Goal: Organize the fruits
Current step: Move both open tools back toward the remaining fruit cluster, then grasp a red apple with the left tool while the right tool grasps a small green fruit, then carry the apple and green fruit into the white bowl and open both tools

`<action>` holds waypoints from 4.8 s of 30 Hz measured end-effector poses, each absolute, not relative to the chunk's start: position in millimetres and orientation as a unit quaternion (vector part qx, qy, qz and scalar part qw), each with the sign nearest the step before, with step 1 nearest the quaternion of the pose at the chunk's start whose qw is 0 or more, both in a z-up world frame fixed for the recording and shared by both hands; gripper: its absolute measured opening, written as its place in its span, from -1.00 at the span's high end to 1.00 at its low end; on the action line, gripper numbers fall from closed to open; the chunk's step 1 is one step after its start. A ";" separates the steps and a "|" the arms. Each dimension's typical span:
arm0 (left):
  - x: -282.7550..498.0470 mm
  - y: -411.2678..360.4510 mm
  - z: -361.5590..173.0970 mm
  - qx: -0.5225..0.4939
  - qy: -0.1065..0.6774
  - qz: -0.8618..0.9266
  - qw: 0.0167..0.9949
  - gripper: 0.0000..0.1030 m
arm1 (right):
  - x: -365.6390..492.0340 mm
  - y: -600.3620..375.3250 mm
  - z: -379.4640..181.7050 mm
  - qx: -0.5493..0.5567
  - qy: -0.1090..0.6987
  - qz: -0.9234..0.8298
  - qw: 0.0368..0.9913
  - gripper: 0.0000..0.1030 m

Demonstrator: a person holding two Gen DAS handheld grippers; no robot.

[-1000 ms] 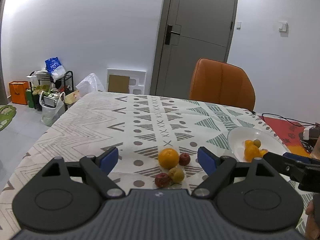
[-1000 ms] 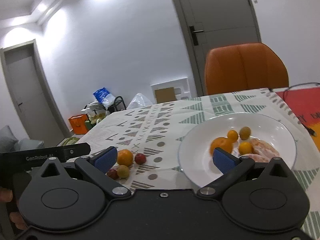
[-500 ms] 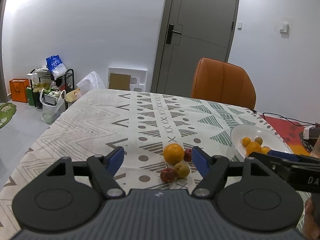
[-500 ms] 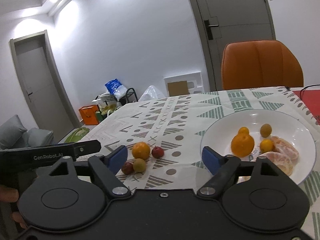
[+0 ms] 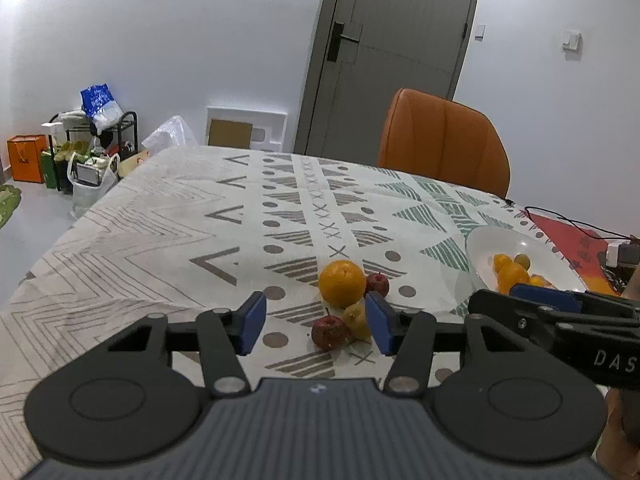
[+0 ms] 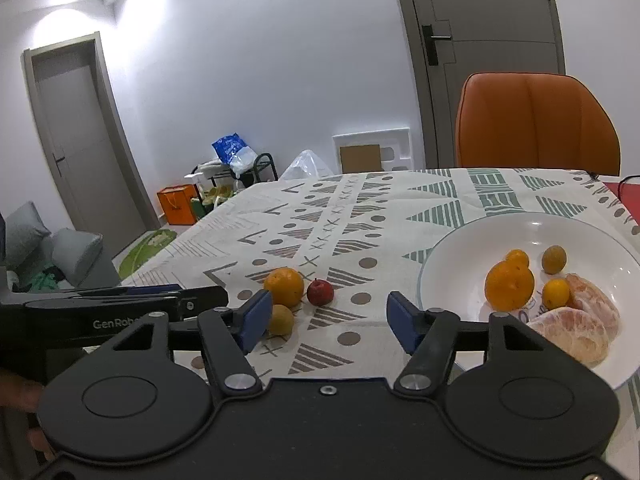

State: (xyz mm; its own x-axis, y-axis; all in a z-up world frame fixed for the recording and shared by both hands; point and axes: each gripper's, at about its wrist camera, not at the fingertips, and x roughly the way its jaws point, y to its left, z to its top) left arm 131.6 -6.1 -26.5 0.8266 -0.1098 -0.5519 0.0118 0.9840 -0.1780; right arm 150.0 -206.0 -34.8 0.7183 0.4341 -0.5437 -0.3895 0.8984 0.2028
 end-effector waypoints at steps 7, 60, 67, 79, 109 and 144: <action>144.3 -8.7 -37.1 -0.091 0.311 -0.043 0.945 0.19 | 159.7 -205.0 -42.4 0.037 0.314 0.223 0.922 -0.20; 148.1 -2.2 -32.9 -0.111 0.303 -0.048 0.945 0.57 | 170.6 -188.6 -46.6 0.049 0.325 0.253 0.910 0.58; 150.1 -29.8 -30.1 -0.099 0.304 -0.071 0.945 0.57 | 167.0 -219.8 -39.7 0.068 0.309 0.226 0.921 0.57; 151.2 -69.6 -23.2 -0.079 0.300 -0.107 0.945 0.57 | 155.2 -260.3 -34.9 0.088 0.292 0.189 0.934 0.57; 180.2 -145.5 -19.6 -0.043 0.305 -0.150 0.940 0.57 | 167.9 -340.4 -48.6 0.128 0.285 0.119 0.942 0.57; 193.7 -105.5 -16.1 -0.049 0.300 -0.075 0.950 -0.27 | 196.6 -336.3 -52.5 0.119 0.290 0.101 0.944 0.10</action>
